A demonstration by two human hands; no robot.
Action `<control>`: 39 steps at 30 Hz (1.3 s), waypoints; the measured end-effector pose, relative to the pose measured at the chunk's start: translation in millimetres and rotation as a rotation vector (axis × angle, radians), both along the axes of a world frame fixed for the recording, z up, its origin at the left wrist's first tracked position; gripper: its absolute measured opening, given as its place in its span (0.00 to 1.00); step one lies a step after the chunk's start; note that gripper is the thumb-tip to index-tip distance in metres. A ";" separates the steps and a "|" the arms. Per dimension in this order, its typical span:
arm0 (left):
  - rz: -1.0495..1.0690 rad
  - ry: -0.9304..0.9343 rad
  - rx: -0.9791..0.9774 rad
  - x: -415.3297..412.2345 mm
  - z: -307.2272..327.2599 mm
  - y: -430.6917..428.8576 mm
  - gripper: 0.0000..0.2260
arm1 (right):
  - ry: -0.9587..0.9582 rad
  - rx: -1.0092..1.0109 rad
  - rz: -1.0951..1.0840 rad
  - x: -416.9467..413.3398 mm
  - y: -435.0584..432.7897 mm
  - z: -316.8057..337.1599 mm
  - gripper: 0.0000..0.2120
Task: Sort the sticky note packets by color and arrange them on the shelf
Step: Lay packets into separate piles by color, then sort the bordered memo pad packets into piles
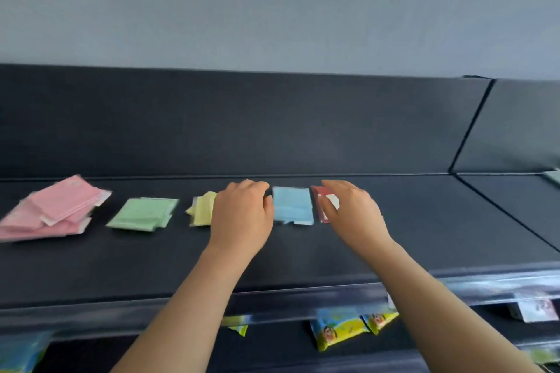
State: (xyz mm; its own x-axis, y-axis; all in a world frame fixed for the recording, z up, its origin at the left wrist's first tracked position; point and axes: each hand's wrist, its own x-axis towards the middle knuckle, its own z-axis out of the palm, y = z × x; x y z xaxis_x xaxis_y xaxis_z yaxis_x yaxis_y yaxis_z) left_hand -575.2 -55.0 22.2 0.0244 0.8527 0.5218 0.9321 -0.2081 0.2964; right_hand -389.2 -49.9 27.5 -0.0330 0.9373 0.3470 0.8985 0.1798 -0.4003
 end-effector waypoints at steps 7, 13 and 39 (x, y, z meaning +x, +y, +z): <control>-0.107 0.018 -0.012 137.2 -5.5 -10.3 0.12 | -0.028 -0.018 -0.119 137.4 -32.6 -10.0 0.20; -0.221 0.013 -0.049 234.4 -11.5 -10.3 0.15 | -0.036 -0.041 -0.224 233.7 -53.2 -20.5 0.18; -0.540 0.155 -0.200 542.6 -34.8 73.1 0.13 | 0.034 -0.126 -0.689 548.3 -34.8 -25.1 0.18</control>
State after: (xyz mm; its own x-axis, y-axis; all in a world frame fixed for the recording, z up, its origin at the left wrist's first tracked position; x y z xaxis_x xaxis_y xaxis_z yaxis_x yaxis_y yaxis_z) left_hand -32.6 18.1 -12.6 0.5448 0.7798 0.3084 0.7455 -0.6188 0.2478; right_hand 159.2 -84.8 2.4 0.5923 0.7738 0.2245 0.7776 -0.4759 -0.4110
